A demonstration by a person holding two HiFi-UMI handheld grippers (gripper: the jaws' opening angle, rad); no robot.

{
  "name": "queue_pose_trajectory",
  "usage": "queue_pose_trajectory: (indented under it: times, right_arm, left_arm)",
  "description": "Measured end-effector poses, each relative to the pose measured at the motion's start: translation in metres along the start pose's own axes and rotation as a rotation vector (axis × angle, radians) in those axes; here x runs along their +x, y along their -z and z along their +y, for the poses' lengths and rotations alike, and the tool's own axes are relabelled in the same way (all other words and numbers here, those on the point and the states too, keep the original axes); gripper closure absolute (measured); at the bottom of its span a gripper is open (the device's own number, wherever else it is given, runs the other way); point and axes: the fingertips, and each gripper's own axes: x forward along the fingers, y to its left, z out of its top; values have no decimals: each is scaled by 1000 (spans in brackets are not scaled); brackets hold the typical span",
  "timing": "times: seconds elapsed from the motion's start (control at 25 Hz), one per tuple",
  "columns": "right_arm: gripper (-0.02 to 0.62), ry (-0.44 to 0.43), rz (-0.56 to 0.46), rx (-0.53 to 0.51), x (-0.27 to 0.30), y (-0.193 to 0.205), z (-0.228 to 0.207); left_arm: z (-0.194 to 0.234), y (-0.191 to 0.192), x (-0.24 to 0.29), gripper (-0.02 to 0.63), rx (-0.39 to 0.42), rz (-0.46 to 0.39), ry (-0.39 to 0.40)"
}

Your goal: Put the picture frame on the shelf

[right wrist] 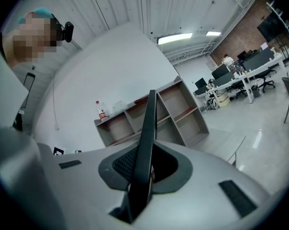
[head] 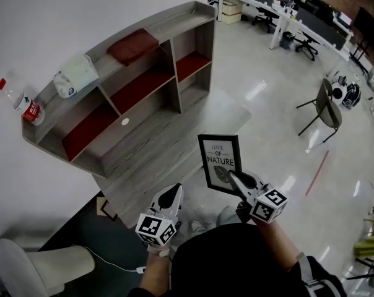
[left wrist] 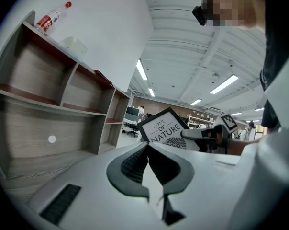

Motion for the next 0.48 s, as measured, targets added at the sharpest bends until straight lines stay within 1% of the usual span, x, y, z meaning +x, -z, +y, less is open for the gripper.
queue_pose_trajectory:
  times: [0.2, 0.32, 0.48]
  right_arm:
    - [560, 13, 4, 10, 23, -3, -13]
    - [560, -9, 2, 13, 48, -11, -31]
    - [560, -54, 22, 29, 90, -28, -62]
  left_arm:
    - [23, 6, 13, 598, -16, 21, 2]
    - [41, 4, 33, 598, -17, 24, -17]
    - [71, -6, 70, 598, -20, 20, -68]
